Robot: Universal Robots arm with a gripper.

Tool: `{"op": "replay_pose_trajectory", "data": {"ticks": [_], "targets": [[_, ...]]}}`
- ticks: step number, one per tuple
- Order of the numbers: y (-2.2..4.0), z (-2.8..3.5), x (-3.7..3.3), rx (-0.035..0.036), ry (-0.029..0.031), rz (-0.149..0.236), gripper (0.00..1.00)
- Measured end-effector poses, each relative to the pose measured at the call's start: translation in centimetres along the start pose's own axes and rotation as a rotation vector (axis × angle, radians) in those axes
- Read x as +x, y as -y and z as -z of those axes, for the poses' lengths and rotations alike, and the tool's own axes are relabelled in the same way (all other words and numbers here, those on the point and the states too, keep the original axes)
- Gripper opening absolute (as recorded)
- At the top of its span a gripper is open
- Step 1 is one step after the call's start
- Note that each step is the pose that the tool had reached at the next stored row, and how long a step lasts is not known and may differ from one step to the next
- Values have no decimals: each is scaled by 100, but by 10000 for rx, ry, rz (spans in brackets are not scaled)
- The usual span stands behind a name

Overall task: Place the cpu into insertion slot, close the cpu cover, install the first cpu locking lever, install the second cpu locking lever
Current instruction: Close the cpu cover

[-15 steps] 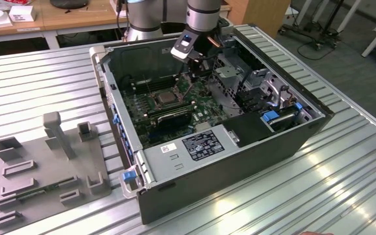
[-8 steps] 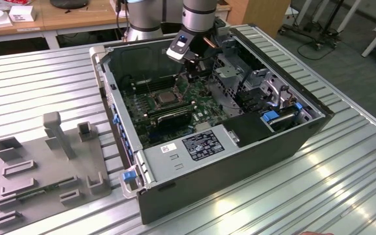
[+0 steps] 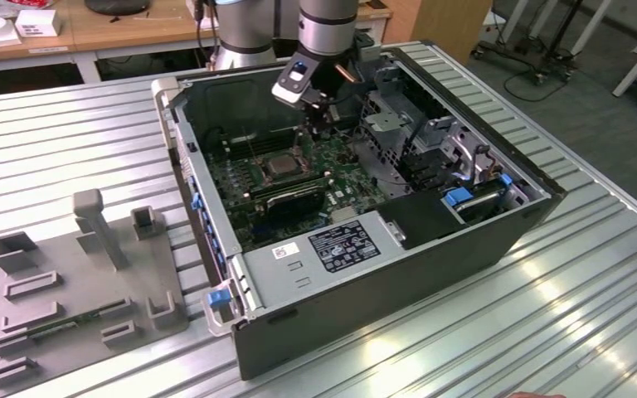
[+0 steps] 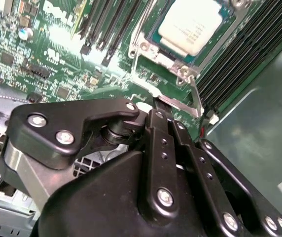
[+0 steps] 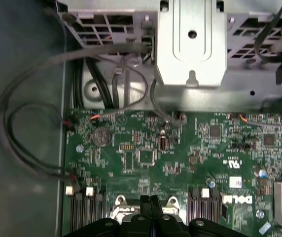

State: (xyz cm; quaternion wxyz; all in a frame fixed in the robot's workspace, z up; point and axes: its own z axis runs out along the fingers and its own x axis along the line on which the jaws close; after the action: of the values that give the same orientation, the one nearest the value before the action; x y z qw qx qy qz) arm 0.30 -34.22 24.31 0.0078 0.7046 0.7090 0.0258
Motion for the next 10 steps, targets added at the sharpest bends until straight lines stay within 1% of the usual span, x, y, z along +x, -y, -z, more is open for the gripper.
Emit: {"op": "replay_pose_trajectory", "data": {"ticks": [4, 10], "targets": [[78, 3, 3, -13, -1, 1, 11], [223, 10, 10, -47, 0, 1, 11]]}}
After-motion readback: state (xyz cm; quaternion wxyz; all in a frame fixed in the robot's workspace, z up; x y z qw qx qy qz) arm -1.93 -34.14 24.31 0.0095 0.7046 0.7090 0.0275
